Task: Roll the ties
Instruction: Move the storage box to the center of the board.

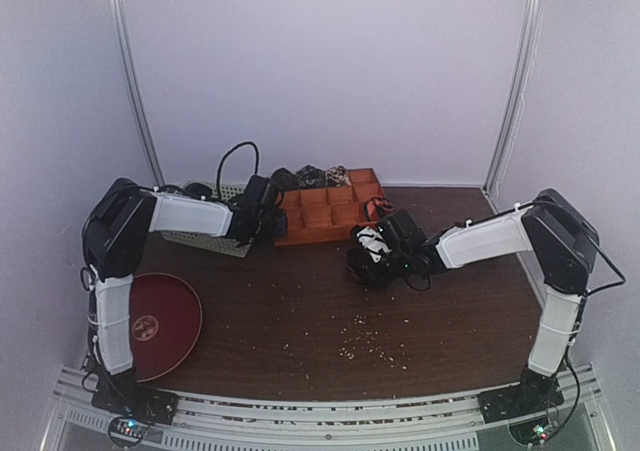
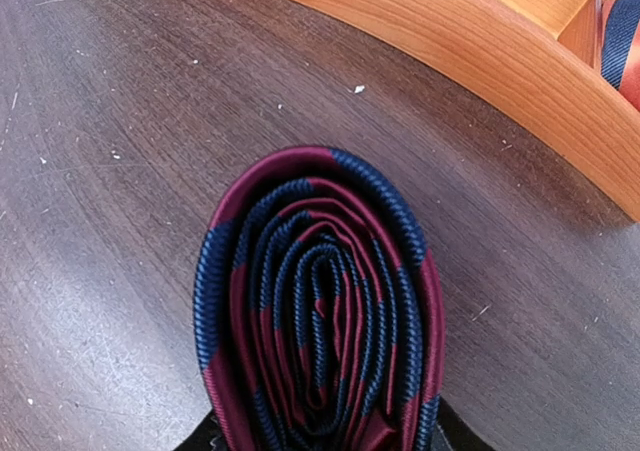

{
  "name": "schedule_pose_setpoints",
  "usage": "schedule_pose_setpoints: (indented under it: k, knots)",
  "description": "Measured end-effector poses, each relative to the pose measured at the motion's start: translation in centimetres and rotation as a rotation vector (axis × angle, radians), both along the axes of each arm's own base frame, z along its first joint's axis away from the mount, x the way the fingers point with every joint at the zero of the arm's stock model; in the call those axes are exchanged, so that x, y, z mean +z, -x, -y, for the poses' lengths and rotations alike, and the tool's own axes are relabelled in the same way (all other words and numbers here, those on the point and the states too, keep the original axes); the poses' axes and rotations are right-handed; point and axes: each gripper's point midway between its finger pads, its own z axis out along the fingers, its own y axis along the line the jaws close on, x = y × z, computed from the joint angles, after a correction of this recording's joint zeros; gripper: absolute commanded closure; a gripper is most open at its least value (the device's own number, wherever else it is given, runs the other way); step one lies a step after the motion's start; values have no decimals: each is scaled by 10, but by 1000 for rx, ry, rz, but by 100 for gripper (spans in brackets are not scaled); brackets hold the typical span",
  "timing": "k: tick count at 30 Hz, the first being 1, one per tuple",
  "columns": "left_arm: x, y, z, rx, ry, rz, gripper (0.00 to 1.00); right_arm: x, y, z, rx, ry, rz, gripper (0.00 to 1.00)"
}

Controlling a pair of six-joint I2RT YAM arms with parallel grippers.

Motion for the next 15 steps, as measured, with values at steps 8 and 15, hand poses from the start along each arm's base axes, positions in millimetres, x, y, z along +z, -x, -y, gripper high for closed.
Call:
schedule_pose_setpoints:
  k: [8,15]
  knots:
    - [-6,-14,4,18,-19,-5,62,1,-1,0,2,3,6,57]
    - [-20,-15,2,24,-30,-24,62,5,4,8,-15,8,7,58]
